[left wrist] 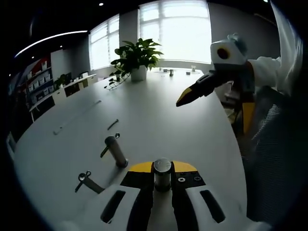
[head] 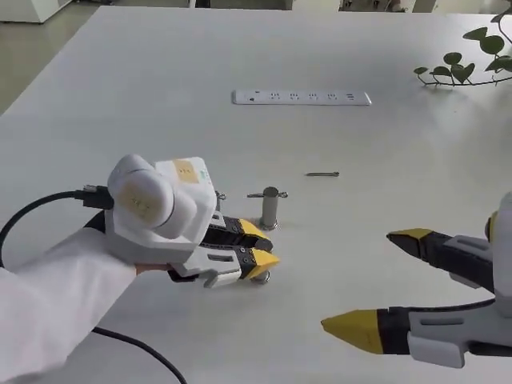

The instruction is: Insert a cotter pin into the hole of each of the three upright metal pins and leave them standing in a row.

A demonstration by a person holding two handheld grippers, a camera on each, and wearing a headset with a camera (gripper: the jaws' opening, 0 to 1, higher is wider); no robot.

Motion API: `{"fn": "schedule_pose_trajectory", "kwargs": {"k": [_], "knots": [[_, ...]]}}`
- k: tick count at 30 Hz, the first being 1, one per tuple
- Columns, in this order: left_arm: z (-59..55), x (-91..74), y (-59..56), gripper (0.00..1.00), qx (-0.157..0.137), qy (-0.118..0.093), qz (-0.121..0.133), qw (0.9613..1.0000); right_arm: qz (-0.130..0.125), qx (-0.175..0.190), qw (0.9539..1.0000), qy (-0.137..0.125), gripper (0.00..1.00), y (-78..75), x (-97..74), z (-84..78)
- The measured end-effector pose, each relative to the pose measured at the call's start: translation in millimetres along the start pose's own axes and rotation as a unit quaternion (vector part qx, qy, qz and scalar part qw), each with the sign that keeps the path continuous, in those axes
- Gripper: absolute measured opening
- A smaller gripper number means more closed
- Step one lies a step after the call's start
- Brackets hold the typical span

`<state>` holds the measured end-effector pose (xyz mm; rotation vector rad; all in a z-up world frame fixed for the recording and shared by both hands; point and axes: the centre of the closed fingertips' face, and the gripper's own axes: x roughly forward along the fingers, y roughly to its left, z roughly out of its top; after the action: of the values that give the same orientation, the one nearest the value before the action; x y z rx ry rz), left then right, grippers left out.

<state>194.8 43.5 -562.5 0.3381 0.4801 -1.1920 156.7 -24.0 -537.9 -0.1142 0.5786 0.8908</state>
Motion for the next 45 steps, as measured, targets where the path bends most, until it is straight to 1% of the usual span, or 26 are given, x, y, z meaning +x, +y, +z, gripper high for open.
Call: {"fn": "schedule_pose_trajectory", "kwargs": {"k": [3, 4, 7, 9, 10, 12, 14, 15, 19, 21, 23, 25, 26, 27, 29, 30, 31, 32, 36, 37, 38, 40, 42, 45], "knots": [[-3.5, 1.2, -2.5, 0.11, 0.002, 0.004, -0.004, 1.0000, 0.000, 0.000, 1.0000, 0.001, 0.91, -0.2, 0.1, 0.0], [-2.5, 1.1, -3.4, 0.11, 0.004, -0.002, -0.006, 1.0000, 0.000, 0.001, 1.0000, 0.001, 0.91, -0.2, 0.3, -0.1], [-3.2, 1.5, -5.2, 0.11, 0.001, -0.003, -0.008, 1.0000, 0.001, 0.000, 1.0000, 0.002, 0.91, 0.2, 0.5, -0.6], [-2.4, 3.0, -5.2, 0.11, 0.010, -0.003, -0.008, 0.9999, 0.002, 0.001, 1.0000, 0.002, 0.91, 0.6, 1.1, -0.8], [-2.4, 3.0, -5.3, 0.11, 0.009, -0.004, -0.009, 0.9999, 0.003, 0.000, 1.0000, 0.004, 0.91, 1.0, 1.4, -1.2], [-2.8, 3.3, -6.1, 0.11, 0.011, -0.010, -0.014, 0.9998, 0.003, 0.000, 1.0000, 0.005, 0.91, 1.2, 2.0, -1.4], [-3.1, 2.7, -6.8, 0.11, 0.007, -0.012, -0.016, 0.9998, 0.004, 0.000, 1.0000, 0.005, 0.91, 1.6, 2.1, -1.3], [-3.1, 2.5, -7.4, 0.11, 0.012, -0.014, -0.016, 0.9997, 0.005, 0.001, 1.0000, 0.005, 0.91, 1.9, 2.1, -1.5], [-3.2, 2.0, -8.8, 0.12, 0.011, -0.016, -0.021, 0.9996, 0.002, -0.005, 1.0000, 0.007, 0.90, 1.5, 2.3, -1.9], [-3.2, 1.7, -11.5, 0.13, 0.011, -0.020, -0.032, 0.9992, 0.005, -0.005, 1.0000, 0.006, 0.90, 2.4, 2.5, -1.3], [-2.8, 0.9, -13.8, 0.20, 0.011, -0.023, -0.036, 0.9990, 0.006, -0.008, 0.9999, 0.005, 0.90, 3.1, 2.9, 0.0], [-2.5, -0.3, -16.3, 0.30, 0.008, -0.025, -0.039, 0.9989, 0.006, -0.013, 0.9999, 0.006, 0.90, 3.3, 3.2, 0.8], [-2.4, -1.4, -16.8, 0.33, 0.007, -0.027, -0.038, 0.9989, 0.006, -0.015, 0.9998, 0.007, 0.90, 3.2, 3.3, 1.0], [-2.4, -3.2, -17.6, 0.34, -0.003, -0.029, -0.038, 0.9988, 0.006, -0.019, 0.9998, 0.008, 0.90, 2.9, 3.4, 1.3], [-7.9, -6.5, -21.3, 0.41, -0.045, -0.019, -0.045, 0.9978, 0.005, -0.021, 0.9997, 0.009, 0.90, 2.6, 3.5, 1.4], [-8.2, -9.6, -20.9, 0.45, -0.032, -0.025, -0.046, 0.9981, 0.006, -0.021, 0.9997, 0.008, 0.90, 2.5, 3.6, 1.9], [-8.9, -11.0, -21.7, 0.50, -0.033, -0.026, -0.046, 0.9981, 0.006, -0.021, 0.9997, 0.008, 0.90, 2.6, 3.6, 2.0], [-11.2, -16.3, -23.4, 0.52, -0.045, -0.027, -0.046, 0.9975, 0.007, -0.020, 0.9997, 0.008, 0.90, 2.5, 3.6, 2.3], [-15.9, -29.6, -26.9, 0.66, -0.060, -0.030, -0.045, 0.9968, 0.008, -0.020, 0.9997, 0.011, 0.89, 2.0, 3.7, 1.8], [-15.7, -32.9, -28.2, 0.68, -0.065, -0.034, -0.047, 0.9962, 0.009, -0.020, 0.9997, 0.011, 0.89, 2.0, 3.9, 1.7], [-14.6, -37.8, -29.1, 0.68, -0.080, -0.041, -0.047, 0.9949, 0.011, -0.020, 0.9997, 0.013, 0.89, 2.1, 4.3, 1.5], [-13.5, -46.1, -27.4, 0.69, -0.086, -0.048, -0.038, 0.9944, 0.013, -0.022, 0.9995, 0.016, 0.89, 2.4, 5.0, 0.8], [-13.5, -53.7, -27.1, 0.74, -0.090, -0.050, -0.036, 0.9940, 0.015, -0.025, 0.9994, 0.018, 0.89, 2.5, 5.4, 1.2], [-14.6, -62.9, -25.3, 0.82, -0.089, -0.048, -0.026, 0.9945, 0.017, -0.027, 0.9993, 0.017, 0.89, 1.5, 5.5, 3.4]]}}
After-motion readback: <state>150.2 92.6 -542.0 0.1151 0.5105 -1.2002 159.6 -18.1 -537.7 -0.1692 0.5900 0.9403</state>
